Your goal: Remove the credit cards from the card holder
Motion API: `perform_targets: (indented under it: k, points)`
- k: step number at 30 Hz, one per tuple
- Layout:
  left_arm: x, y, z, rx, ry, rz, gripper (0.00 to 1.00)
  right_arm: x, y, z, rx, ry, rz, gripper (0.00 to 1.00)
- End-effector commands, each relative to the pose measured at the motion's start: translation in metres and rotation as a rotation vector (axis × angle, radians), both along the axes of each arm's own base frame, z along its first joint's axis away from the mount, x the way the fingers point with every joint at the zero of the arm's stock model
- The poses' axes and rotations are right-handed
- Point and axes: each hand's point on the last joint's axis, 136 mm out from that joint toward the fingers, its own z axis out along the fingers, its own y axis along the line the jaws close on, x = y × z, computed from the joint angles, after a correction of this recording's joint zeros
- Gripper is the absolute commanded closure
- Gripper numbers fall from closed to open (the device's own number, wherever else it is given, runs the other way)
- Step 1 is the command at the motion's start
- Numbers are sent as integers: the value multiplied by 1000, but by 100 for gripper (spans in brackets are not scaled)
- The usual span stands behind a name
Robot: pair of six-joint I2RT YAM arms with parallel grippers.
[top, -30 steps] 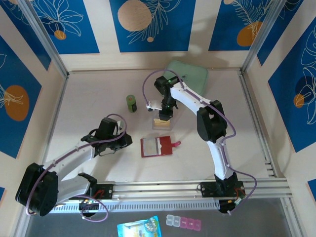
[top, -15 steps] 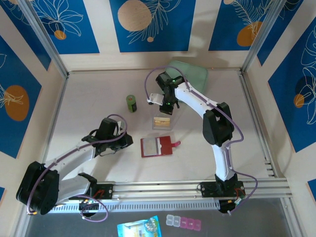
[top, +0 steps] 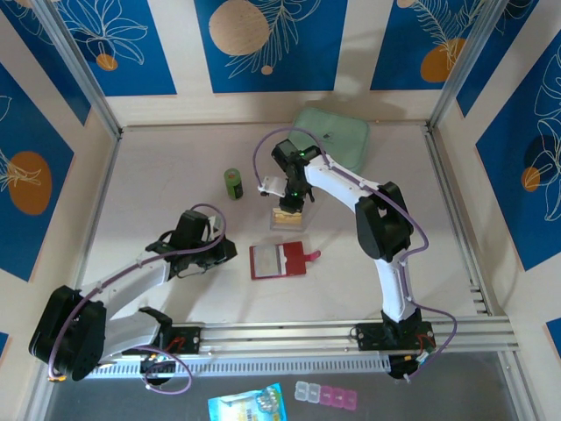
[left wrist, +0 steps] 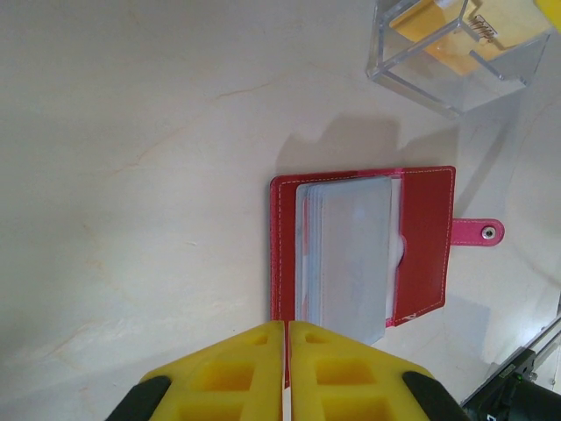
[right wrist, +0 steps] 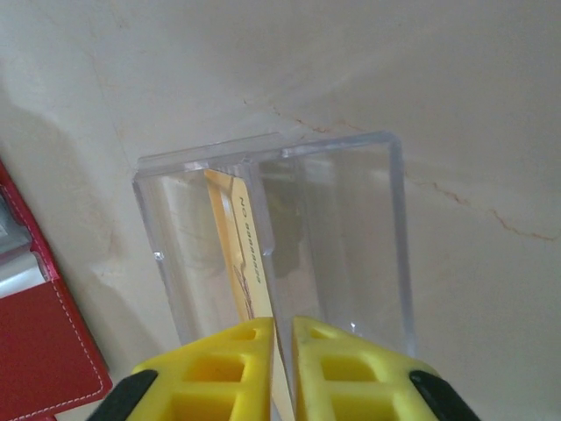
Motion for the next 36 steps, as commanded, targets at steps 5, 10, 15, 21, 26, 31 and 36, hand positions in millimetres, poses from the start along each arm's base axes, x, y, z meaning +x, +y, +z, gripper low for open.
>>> perform_targets:
  k: [5, 10, 15, 21, 26, 31, 36]
  points:
    - [-2, 0, -4, -17, 22, 7, 89, 0, 2, -4, -5, -4, -1, 83]
    - [-1, 0, -3, -21, 16, 9, 89, 6, 4, 14, 32, -40, -13, 83]
    - [-1, 0, -4, -20, 21, 8, 89, 13, 0, 17, 34, -54, -31, 92]
    - [-1, -1, -5, -21, 22, 7, 89, 9, -1, 5, 22, -24, -30, 93]
    - [0, -1, -3, -23, 21, 6, 89, 11, -1, -2, 18, -31, -35, 94]
    - [1, -2, -3, -23, 22, 5, 89, 4, -2, -15, -15, -16, -18, 92]
    - [1, -3, -2, -27, 22, 2, 89, -2, -2, -21, -35, -14, -1, 88]
